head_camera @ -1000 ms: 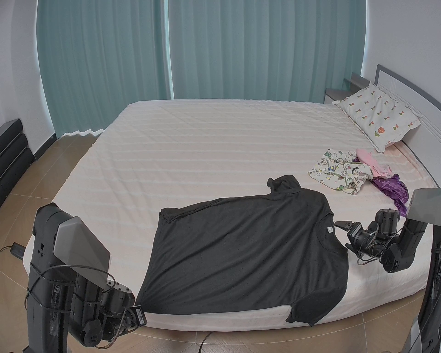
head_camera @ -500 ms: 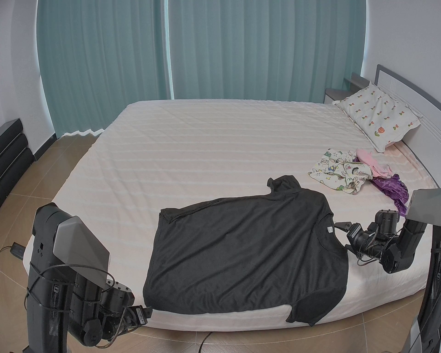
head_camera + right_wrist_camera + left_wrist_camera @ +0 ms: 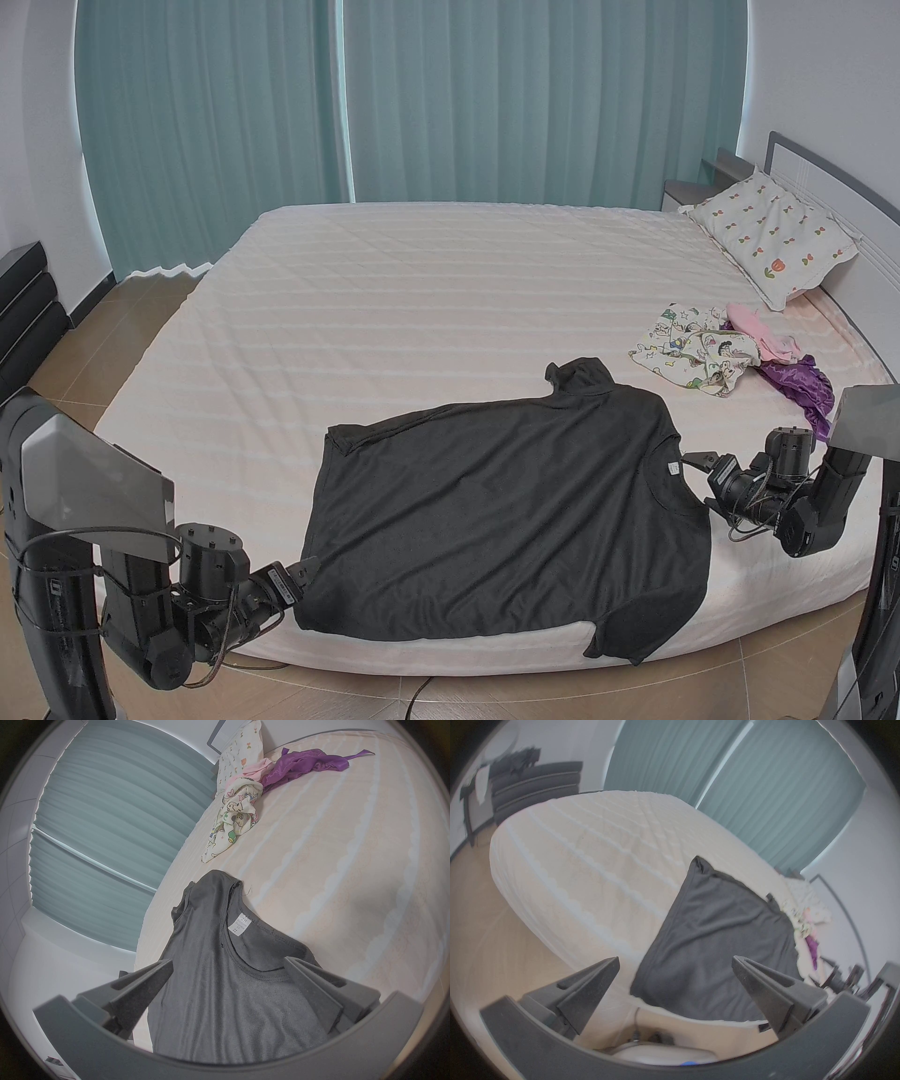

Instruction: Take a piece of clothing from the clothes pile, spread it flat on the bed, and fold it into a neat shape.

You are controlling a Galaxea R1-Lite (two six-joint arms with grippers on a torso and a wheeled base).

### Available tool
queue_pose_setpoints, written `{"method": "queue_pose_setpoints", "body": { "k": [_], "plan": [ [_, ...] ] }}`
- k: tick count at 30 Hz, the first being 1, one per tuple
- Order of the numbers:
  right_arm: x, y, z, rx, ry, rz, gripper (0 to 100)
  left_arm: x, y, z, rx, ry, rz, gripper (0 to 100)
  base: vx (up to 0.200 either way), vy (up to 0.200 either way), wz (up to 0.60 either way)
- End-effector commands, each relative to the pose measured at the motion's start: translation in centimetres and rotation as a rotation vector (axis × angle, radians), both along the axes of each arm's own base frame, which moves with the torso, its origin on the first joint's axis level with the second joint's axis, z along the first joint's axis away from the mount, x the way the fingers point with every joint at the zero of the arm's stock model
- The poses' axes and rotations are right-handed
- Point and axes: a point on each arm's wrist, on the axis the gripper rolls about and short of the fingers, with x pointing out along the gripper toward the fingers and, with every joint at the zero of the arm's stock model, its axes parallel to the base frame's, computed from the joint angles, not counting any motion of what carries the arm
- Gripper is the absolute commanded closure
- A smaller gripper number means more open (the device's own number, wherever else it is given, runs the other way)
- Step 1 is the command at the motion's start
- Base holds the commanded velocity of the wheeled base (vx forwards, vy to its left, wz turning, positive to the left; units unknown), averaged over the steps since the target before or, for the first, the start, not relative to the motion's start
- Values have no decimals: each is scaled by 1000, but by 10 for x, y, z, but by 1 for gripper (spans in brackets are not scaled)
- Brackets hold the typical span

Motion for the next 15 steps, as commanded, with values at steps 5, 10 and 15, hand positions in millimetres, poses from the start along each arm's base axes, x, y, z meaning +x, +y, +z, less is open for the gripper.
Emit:
{"method": "queue_pose_setpoints", "body": {
  "k": [5,10,15],
  "plan": [
    [0,0,1,0,-4,0,0,2,-2,28,-195,-72,-45,0,160,0,0],
    [1,0,2,-1,-10,0,0,3,-2,26,-201,-64,-44,0,200,0,0],
    [1,0,3,-1,-15,0,0,7,0,26,-204,-72,-29,0,200,0,0]
  ]
}}
